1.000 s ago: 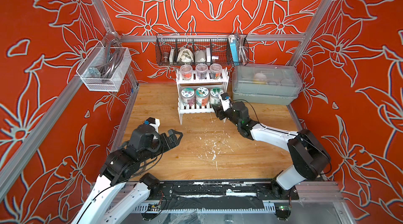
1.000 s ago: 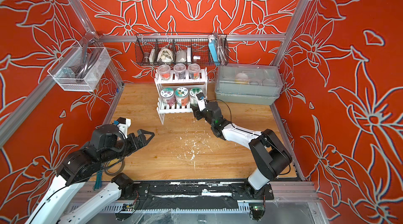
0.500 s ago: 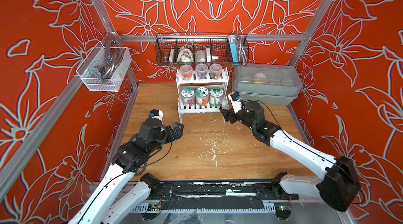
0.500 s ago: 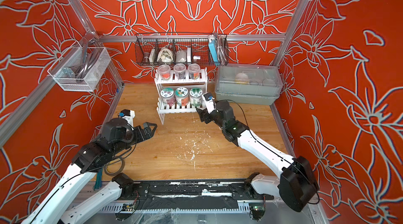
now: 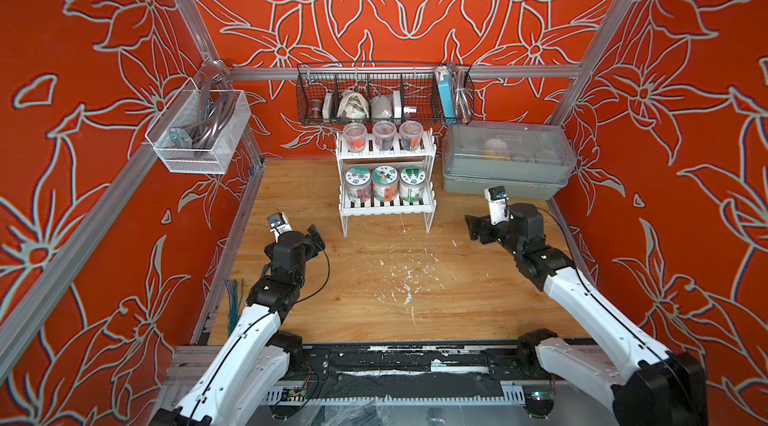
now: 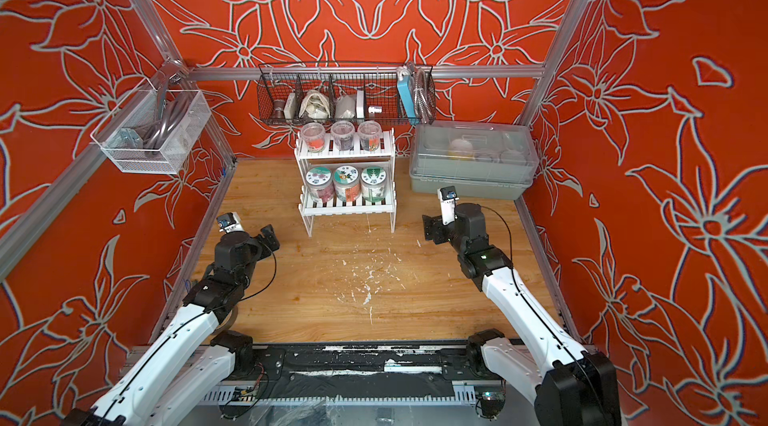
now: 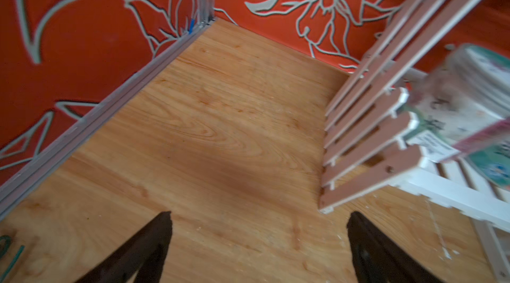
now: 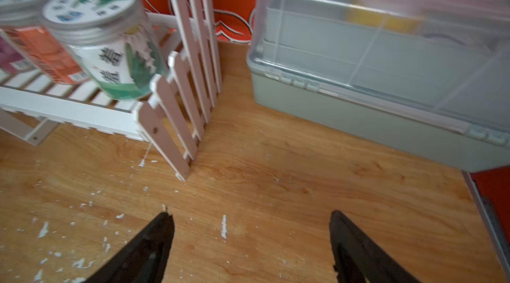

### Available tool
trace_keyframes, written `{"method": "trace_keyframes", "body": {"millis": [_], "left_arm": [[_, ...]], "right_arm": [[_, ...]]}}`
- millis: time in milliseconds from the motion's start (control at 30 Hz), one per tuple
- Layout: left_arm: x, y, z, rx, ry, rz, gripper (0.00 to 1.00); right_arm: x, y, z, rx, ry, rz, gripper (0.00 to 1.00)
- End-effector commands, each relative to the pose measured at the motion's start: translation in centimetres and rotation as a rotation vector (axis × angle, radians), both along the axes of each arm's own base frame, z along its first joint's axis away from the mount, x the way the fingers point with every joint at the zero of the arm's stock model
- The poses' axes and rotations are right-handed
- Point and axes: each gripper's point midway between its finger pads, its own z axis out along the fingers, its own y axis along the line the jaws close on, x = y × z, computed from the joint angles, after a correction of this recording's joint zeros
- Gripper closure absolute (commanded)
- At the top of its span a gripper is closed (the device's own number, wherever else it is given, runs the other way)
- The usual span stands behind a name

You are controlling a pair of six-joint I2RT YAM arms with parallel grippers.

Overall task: Place the seed container on the shelf
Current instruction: Reset both arms

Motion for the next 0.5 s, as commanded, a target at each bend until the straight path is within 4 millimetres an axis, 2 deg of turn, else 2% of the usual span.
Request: {"method": "trace_keyframes", "body": {"millis": [0,100,233,367,467], "left_arm": [[1.1,2.3,0.8,0.086,-0.114,0.059,0.02],[1.2,3.5,-1.5,0.151,-0.068,0.083,0.02],[2.0,4.2,-5.2,0.173,0.016,0.088,0.02],[3.5,3.7,-5.0,0.176,-0.038,0.036,0.02],[4.3,3.8,-6.3,0.118,-0.058,0.015,0.02]], "right_arm": [[0.8,-3.2,-0.8,0.026,-0.036,-0.146,0.07],[1.4,-6.2,-2.4,-0.003,-0.050,-0.267,0.06],[2.2,-8.3,-4.7,-0.046,-0.028,-0.316,0.05],[3.3,-9.1,-6.4,-0.108,-0.019,-0.301,0.03],[4.0,-9.5,-7.3,-0.131,-0.034,-0.294,0.04]]}}
